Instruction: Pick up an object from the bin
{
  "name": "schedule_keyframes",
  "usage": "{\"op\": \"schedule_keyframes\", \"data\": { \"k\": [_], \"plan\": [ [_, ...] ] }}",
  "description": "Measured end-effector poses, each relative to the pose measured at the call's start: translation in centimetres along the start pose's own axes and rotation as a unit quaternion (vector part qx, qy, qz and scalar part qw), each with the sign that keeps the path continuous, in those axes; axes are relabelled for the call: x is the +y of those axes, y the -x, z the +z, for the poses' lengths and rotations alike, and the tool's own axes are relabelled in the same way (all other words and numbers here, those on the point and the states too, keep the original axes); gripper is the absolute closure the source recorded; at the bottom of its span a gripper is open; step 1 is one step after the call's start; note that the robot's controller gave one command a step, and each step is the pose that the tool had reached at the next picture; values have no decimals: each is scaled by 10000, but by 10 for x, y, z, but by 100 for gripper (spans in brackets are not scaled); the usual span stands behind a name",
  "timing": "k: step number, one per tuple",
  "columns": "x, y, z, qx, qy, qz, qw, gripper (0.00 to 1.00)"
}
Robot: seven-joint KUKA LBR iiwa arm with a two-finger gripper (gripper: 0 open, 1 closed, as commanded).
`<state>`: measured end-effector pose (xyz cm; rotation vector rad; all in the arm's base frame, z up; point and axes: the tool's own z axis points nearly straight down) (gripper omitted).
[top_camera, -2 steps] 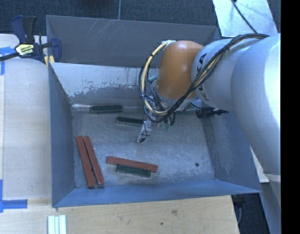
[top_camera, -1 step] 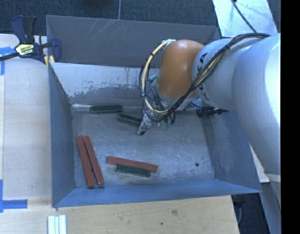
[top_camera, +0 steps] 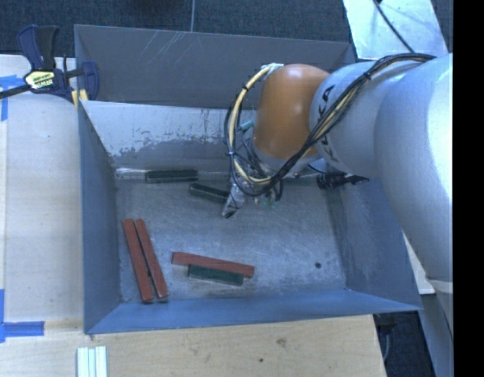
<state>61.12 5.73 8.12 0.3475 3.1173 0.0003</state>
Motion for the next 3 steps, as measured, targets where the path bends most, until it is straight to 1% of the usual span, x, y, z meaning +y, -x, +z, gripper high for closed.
{"op": "schedule_keyframes", "data": {
  "k": [2, 3],
  "plan": [
    [0, 0, 0, 1, -1, -5, 10000, 100],
    [7, -5, -131, -32, 17, 40, 10000, 100]
  ]
}}
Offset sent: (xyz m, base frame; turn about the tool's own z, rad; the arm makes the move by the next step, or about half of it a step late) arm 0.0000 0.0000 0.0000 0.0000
